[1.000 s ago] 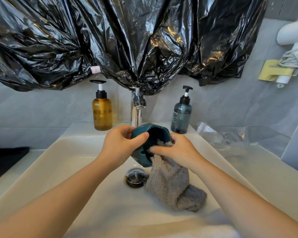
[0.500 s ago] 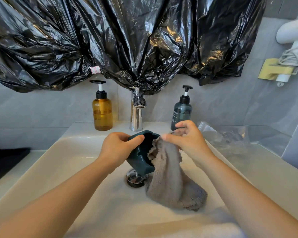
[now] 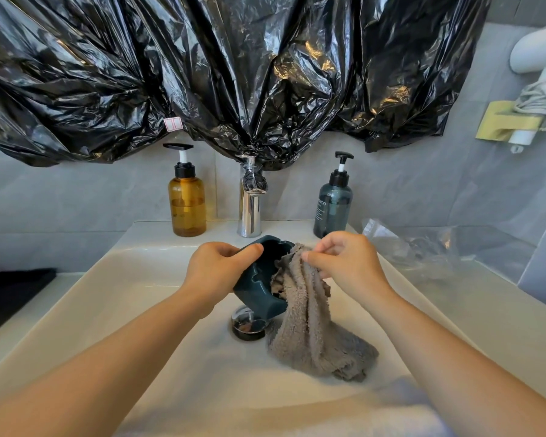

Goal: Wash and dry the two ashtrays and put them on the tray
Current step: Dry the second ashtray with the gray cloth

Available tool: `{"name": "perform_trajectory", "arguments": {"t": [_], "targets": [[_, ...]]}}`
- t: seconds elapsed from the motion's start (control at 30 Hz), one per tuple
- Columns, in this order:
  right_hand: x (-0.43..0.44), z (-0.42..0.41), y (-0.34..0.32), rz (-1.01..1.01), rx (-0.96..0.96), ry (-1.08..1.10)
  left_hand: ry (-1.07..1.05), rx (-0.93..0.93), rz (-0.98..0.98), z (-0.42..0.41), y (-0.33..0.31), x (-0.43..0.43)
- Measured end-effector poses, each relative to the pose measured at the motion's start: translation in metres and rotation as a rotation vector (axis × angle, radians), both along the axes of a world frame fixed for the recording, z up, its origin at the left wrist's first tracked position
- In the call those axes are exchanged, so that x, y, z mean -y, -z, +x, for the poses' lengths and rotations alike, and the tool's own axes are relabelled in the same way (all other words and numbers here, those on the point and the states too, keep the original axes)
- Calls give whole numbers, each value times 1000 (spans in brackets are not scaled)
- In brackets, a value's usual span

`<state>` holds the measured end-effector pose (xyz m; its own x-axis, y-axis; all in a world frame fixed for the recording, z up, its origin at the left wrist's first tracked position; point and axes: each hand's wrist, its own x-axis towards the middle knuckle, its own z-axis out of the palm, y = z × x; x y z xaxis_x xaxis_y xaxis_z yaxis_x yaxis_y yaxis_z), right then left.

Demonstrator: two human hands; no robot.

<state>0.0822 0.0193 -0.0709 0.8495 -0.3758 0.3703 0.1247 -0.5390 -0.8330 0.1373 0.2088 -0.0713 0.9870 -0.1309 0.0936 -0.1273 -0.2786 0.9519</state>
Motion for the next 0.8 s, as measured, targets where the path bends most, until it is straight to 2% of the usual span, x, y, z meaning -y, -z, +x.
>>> {"name": "perform_trajectory", "arguments": {"t": [0.13, 0.2, 0.23, 0.3, 0.37, 0.4, 0.47, 0.6, 0.8], "targets": [[2, 2, -5, 406, 148, -23, 9, 46, 55, 1, 1, -2], [3, 0, -8, 496, 143, -190, 14, 57, 52, 1, 2, -2], [0, -1, -7, 407, 72, -298, 15, 48, 35, 2, 2, -2], [-7, -5, -4, 68, -57, -379, 7, 5, -5, 1, 3, -1], [-9, -7, -6, -160, -33, -266, -7, -40, -37, 3, 4, -1], [-8, -9, -8, -205, -13, -210, -11, -58, -55, 3, 4, -1], [-2, -12, -8, -228, -15, -166, -17, -87, -92, 5, 5, -2], [-3, -13, -2, -210, -84, -237, -47, -136, -166, 9, 4, -3], [2, -4, 2, 76, -94, -222, -31, -82, -87, 7, 4, -4]]}}
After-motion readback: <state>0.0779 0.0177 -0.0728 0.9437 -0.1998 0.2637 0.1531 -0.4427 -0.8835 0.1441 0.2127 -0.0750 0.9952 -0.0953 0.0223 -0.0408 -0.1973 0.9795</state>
